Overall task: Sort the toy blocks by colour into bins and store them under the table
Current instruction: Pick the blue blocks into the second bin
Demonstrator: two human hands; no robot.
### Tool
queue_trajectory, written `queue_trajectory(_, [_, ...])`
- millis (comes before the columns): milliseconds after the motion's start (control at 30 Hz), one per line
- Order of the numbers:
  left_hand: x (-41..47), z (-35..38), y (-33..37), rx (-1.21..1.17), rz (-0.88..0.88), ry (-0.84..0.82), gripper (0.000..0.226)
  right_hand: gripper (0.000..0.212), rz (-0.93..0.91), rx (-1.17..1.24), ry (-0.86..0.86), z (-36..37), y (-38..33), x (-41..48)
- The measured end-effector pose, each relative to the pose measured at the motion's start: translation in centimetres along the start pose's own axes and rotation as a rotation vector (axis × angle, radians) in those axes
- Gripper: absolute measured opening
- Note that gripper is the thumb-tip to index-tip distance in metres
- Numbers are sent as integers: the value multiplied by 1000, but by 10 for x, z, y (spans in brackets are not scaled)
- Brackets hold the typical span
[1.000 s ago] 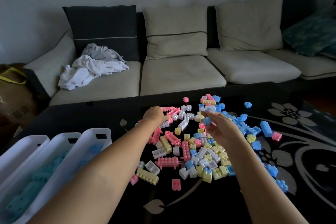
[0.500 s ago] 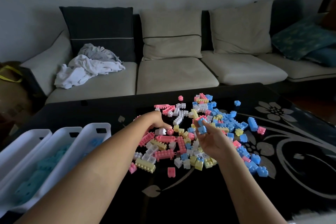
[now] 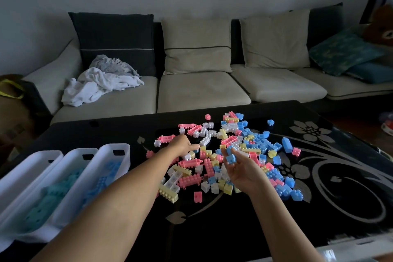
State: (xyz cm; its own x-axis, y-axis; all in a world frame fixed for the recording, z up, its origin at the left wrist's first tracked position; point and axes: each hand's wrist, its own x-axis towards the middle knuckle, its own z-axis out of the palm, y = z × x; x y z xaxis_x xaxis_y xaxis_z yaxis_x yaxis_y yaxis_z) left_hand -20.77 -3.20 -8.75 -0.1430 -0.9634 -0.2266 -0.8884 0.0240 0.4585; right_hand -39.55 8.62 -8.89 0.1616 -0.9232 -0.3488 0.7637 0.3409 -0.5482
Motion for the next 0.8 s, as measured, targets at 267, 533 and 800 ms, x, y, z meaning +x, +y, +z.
queue_trajectory(267, [-46,-45,2,-618,-5,150,33,15,4,-124,-56,15,15,3])
queue_trajectory(533, [-142,-96,-96,-417,-104,323,34,5,-29,-677,-223,98,72,8])
queue_trajectory(800, [-198,-73,-169,-7,-153,375,25,4,-99,-1109,-315,200,146,30])
